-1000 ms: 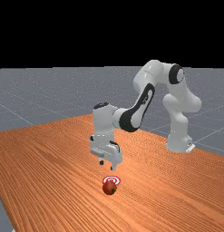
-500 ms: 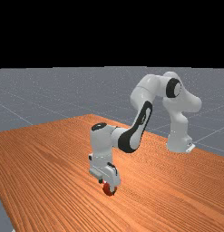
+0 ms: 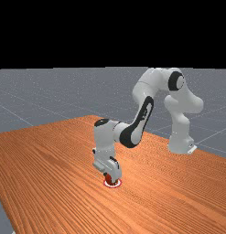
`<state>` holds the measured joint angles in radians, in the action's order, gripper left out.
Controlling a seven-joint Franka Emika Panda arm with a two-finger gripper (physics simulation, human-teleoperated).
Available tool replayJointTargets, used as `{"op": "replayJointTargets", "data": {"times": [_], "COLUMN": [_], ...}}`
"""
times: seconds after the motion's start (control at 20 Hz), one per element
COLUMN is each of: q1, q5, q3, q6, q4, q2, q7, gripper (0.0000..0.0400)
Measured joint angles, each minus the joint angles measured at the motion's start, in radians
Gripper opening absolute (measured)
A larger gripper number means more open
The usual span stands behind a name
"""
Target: Pick the apple to the marker
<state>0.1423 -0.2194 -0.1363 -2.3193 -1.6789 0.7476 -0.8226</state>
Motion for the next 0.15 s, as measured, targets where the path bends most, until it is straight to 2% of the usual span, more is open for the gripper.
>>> {"op": "replayJointTargets", "data": {"times": [0.15], "q1": [-0.013], "q5": [0.005], "q3": [-0.025], "q6": [-0.036], "q4": [-0.072], "q2": [-0.012], "q7": [-0.002], "gripper": [0.029]}}
